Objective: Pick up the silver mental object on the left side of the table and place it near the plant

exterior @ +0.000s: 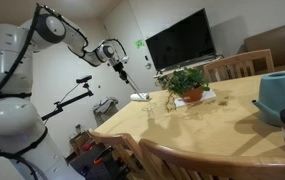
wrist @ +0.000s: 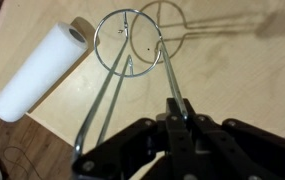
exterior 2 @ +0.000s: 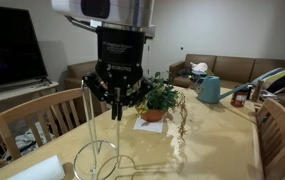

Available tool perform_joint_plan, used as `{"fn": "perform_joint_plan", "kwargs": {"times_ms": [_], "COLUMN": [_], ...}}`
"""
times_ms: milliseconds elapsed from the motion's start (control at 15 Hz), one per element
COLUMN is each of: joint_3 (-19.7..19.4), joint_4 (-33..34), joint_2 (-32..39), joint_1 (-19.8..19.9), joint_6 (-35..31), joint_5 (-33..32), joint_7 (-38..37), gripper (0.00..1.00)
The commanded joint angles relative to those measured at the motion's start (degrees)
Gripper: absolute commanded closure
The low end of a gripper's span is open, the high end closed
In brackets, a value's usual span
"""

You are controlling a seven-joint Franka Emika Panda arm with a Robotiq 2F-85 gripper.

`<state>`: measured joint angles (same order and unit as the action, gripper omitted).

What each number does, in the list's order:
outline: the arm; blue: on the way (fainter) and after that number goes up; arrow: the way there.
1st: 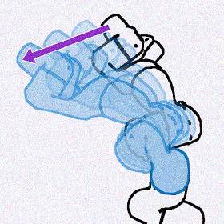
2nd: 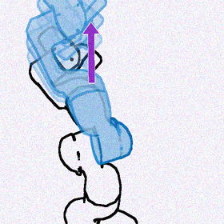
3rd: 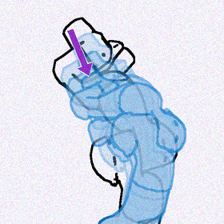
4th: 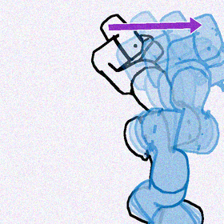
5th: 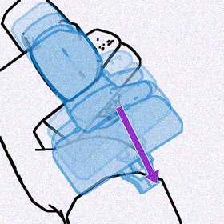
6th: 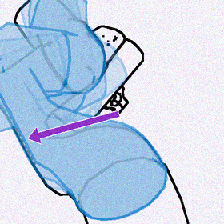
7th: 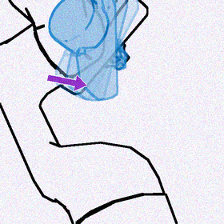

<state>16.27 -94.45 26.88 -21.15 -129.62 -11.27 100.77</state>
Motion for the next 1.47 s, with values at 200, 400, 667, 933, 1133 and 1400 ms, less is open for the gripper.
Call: {"fn": "perform_joint_plan", "kwargs": {"times_ms": [200, 400, 667, 933, 1133, 1400], "joint_3": [0.0, -0.3, -0.2, -0.1, -0.1, -0.6], "joint_4": [-8.4, -11.6, -10.3, -10.9, -10.9, -12.2], "joint_2": [-6.5, -6.7, -3.8, -3.9, -3.9, -4.4], "joint_1": [5.6, 8.4, 9.5, 9.6, 9.6, 11.2], "joint_6": [-0.7, -1.8, -0.6, -0.9, -1.0, -1.8], "joint_5": [2.3, 4.3, 4.4, 4.7, 4.7, 6.4], "joint_7": [-3.3, -3.4, -2.3, -2.3, -2.3, -2.8], "gripper": [0.98, 0.98, 0.93, 0.93, 0.93, 0.98]}}
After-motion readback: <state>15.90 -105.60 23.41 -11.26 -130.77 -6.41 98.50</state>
